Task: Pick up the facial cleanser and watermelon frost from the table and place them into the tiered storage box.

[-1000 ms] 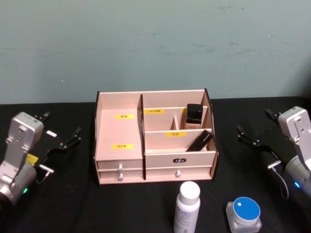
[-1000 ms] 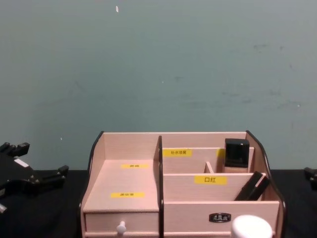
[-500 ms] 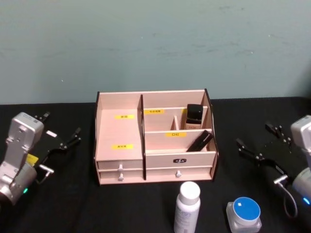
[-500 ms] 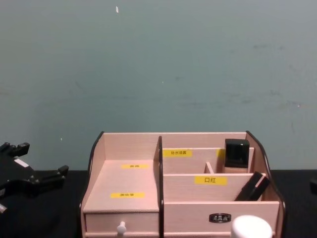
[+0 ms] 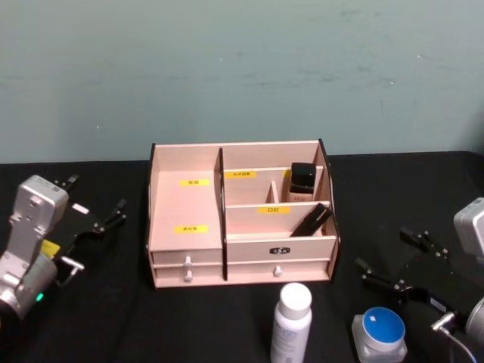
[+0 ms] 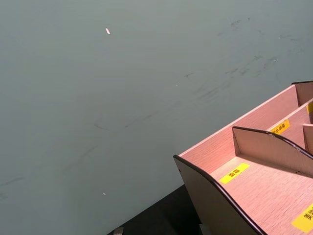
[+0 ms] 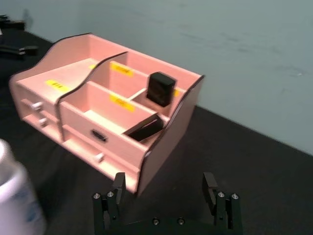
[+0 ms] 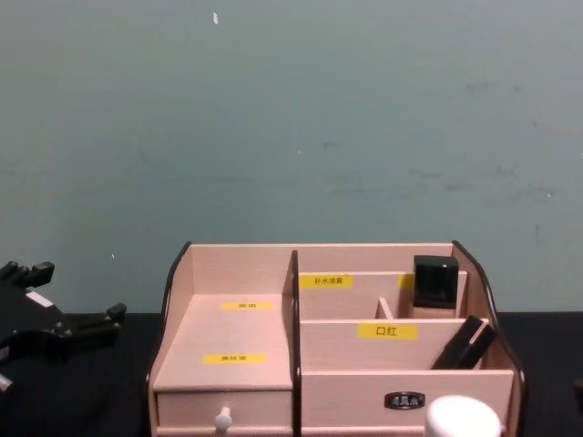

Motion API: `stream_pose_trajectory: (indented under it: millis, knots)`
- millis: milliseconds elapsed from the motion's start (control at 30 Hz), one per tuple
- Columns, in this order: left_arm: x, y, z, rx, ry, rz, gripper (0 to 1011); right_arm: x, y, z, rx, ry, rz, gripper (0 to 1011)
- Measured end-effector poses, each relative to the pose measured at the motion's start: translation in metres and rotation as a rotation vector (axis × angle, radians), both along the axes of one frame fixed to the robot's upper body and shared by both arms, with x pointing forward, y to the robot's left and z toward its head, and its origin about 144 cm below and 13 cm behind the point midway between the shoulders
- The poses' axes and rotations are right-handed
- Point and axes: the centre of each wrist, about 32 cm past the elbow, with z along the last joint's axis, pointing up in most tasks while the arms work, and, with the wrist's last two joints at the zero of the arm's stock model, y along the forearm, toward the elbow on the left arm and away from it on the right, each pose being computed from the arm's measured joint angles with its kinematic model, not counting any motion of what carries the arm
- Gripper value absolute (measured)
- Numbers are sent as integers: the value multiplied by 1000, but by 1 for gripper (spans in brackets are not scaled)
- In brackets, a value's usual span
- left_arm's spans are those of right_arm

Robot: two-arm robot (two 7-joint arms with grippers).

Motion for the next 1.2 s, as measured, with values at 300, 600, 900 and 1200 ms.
stream_pose_trajectory:
  millis: [300,600,900,1200]
  knots:
    - [0,0,0,0,0,0,1001,-29,-2,16,19,101,-2,1000]
    - [0,0,0,0,0,0,1001,-48,-6,8,62,217,-34,1000]
    - [0,0,0,0,0,0,1001,-59,-8,-4,104,251,-66,1000]
    - [0,0,0,0,0,0,1001,-59,-12,-12,122,251,-55,1000]
